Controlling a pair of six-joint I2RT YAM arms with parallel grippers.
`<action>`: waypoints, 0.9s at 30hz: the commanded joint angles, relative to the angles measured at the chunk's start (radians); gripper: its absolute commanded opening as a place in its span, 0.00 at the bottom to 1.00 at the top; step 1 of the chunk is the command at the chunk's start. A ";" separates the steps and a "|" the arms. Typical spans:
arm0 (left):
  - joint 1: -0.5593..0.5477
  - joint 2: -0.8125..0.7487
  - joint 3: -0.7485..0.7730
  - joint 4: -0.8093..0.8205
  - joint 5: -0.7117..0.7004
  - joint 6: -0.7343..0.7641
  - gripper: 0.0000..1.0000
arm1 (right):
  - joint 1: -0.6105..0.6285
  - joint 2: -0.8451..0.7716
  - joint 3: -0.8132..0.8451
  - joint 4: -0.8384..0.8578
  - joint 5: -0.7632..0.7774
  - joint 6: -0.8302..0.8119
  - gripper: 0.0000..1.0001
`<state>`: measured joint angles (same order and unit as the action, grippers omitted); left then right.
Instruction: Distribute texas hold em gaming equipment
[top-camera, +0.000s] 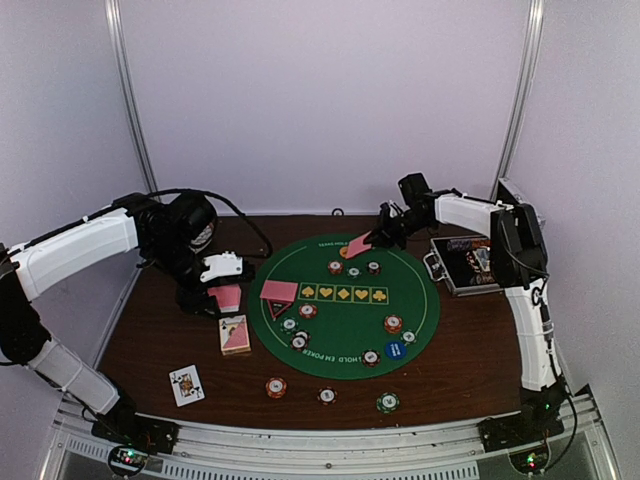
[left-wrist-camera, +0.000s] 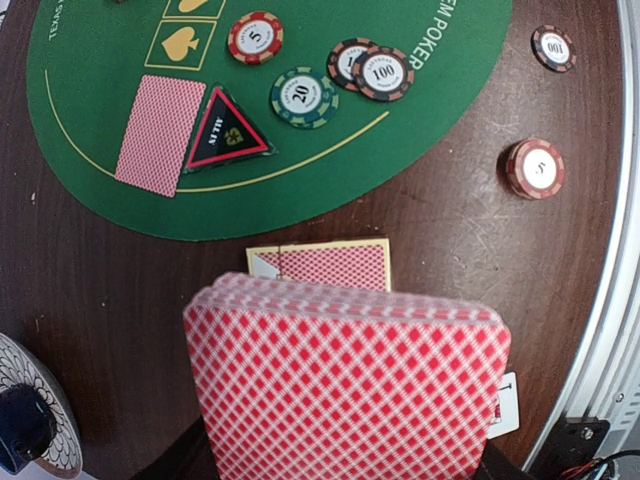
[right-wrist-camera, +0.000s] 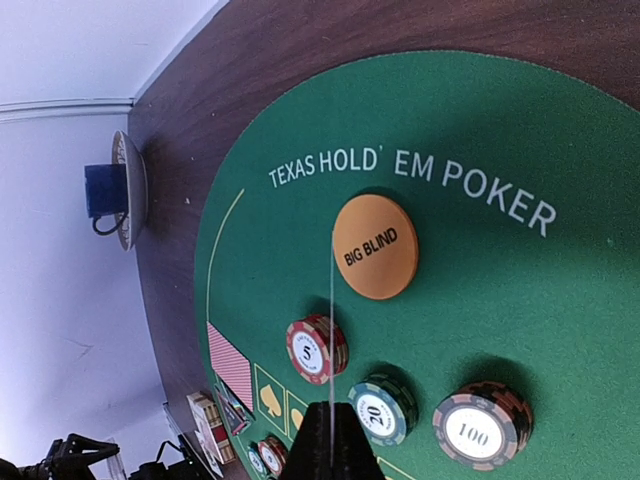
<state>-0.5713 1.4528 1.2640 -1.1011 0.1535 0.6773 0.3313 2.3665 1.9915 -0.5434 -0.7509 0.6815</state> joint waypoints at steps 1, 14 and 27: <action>-0.001 -0.001 0.023 0.016 0.004 -0.016 0.32 | 0.004 0.036 0.081 -0.002 -0.023 0.012 0.04; -0.001 -0.013 0.020 0.011 0.006 -0.015 0.33 | 0.011 0.085 0.125 -0.085 -0.002 -0.060 0.25; -0.001 -0.027 0.012 0.012 0.010 -0.011 0.33 | 0.016 -0.062 0.125 -0.262 0.164 -0.193 0.54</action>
<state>-0.5713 1.4528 1.2644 -1.1011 0.1532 0.6704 0.3363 2.4317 2.1357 -0.7555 -0.6598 0.5426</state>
